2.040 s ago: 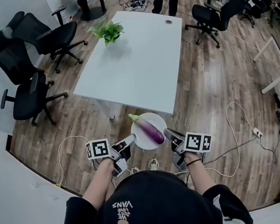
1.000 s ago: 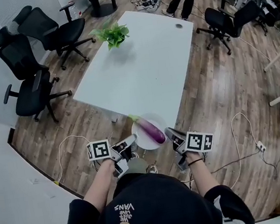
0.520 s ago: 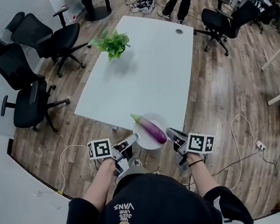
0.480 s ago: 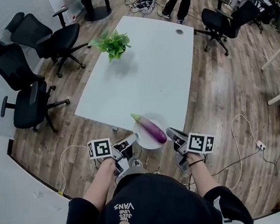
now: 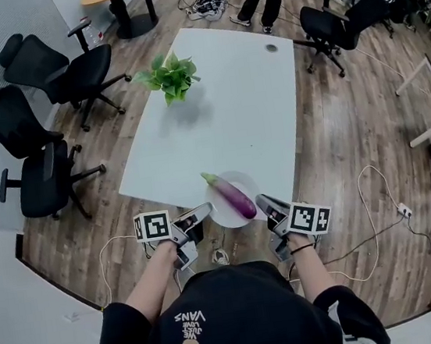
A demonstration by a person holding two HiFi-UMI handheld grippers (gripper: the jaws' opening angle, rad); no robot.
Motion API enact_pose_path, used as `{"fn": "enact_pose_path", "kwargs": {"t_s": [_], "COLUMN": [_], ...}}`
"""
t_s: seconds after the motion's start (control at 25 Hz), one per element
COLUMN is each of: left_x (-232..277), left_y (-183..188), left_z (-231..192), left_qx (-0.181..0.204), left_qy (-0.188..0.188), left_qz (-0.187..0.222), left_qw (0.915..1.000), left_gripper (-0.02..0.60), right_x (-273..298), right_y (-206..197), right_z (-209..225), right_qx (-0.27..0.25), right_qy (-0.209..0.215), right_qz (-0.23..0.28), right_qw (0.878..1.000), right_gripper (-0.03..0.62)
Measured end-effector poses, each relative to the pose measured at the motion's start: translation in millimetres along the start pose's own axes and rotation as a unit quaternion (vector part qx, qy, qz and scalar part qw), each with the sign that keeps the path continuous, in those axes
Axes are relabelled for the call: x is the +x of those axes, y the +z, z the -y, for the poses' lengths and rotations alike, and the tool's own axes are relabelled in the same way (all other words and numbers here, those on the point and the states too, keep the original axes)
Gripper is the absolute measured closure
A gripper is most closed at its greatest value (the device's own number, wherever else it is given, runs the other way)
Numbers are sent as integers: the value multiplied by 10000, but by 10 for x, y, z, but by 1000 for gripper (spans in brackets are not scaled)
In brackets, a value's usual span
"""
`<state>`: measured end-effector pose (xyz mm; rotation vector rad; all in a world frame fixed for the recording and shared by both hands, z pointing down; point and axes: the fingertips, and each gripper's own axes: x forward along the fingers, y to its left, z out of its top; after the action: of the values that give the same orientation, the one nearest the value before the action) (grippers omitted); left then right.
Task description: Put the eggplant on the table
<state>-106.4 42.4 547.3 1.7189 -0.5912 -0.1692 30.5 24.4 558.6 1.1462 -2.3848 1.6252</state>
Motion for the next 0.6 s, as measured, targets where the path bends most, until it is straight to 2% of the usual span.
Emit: {"fn": "enact_pose_path", "kwargs": {"t_s": [0.28,0.6], "left_x": [149,533], "left_y": [139,598], "left_z": [-94,-147], "left_qx": [-136,-137], "left_qy": [6,-15], "left_qz": [-71,100], "left_qw": [9999,9999], "left_gripper": [560,560], "right_x": [101,347], "right_y": [147,719], "right_z": [107,267], "right_qx": [91,-57], "right_qy": [-98,-8], "right_qz": [-30,-104], "right_qw": [9999,9999], "right_gripper": [551,551]}}
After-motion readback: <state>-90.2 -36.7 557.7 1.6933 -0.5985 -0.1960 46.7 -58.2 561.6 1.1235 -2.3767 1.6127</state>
